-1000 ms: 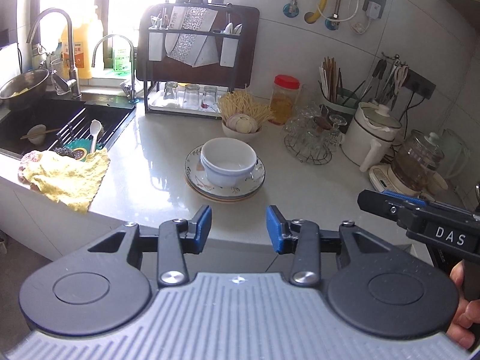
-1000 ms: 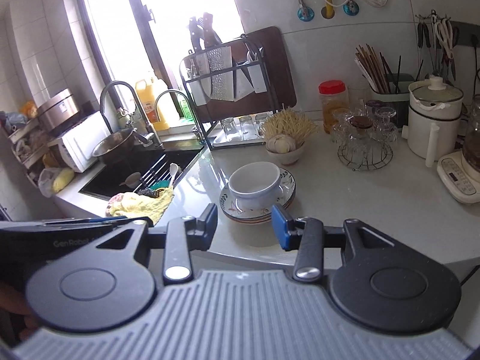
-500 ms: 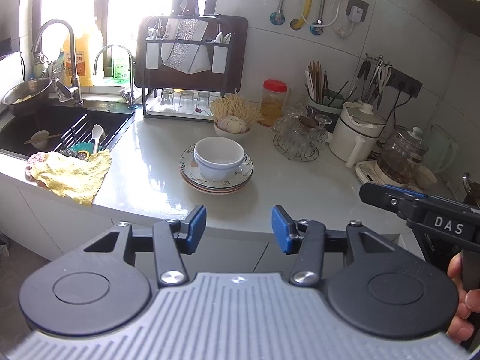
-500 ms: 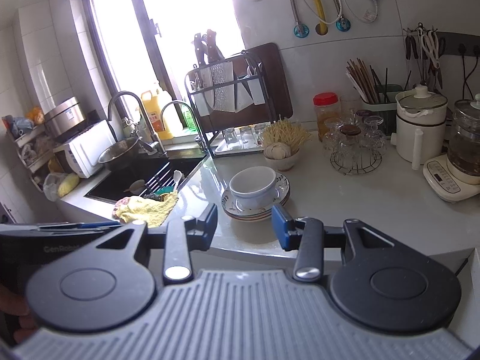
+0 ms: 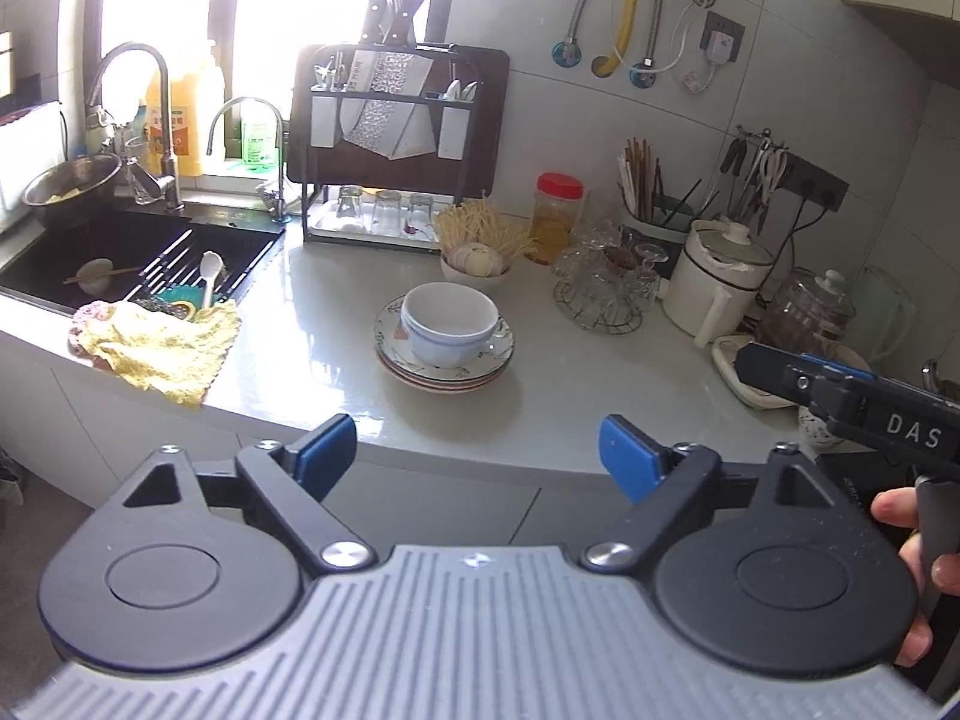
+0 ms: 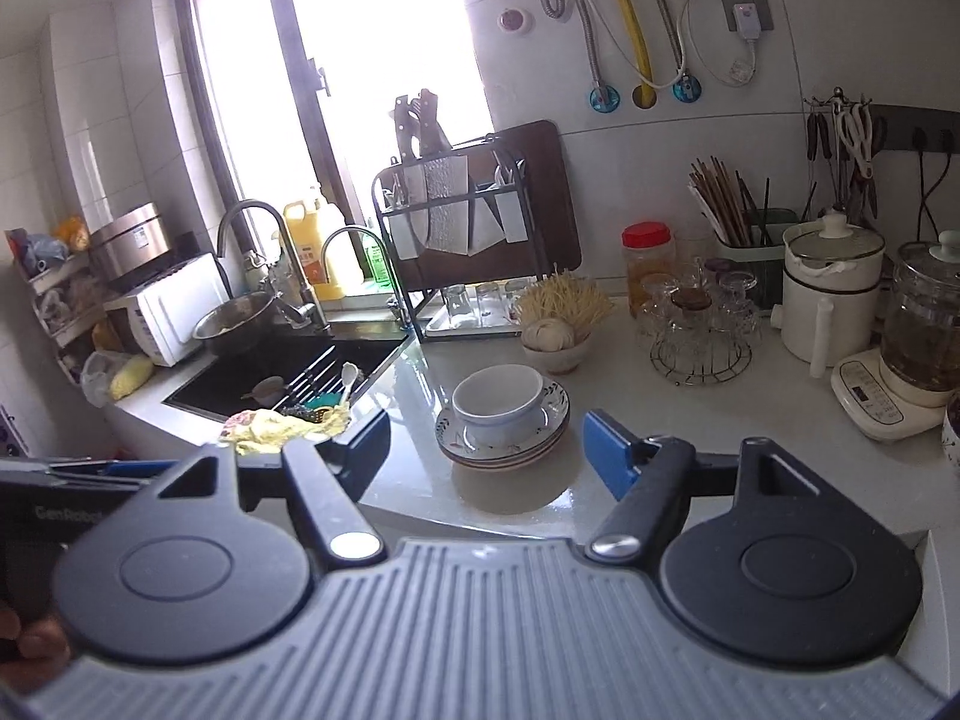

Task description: Organize plates and bowls

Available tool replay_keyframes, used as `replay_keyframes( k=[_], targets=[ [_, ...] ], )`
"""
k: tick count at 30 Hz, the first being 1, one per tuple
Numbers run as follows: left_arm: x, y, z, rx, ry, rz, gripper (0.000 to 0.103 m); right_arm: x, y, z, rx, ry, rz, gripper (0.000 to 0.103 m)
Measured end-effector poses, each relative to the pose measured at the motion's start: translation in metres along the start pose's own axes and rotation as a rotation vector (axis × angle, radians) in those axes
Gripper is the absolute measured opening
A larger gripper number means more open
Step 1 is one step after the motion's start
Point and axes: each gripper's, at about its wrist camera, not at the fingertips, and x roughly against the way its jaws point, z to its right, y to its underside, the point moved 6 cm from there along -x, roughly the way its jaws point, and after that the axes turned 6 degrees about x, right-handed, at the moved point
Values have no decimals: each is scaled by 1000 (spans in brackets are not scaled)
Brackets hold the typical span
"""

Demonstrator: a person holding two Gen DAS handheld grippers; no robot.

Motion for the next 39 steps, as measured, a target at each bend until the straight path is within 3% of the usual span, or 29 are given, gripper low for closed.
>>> replay_keyframes(
  k=[2,9,10,11,39],
  targets=[
    [0,0,0,-7,-4,1,96,1,2,1,-5,1,6,85],
    [-2,-4,2,-15,-4,13,97,2,3,11,-53,45,20,88],
    [-3,-4,2,-15,-8,12,97,2,4,11,-58,54,17,100],
    [-4,-4,2,-16,-11,11,97,3,5,12,-63,56,22,103],
    [0,2,0,-22,-43,-3,99,1,8,3,-42,53,8,103]
  ],
)
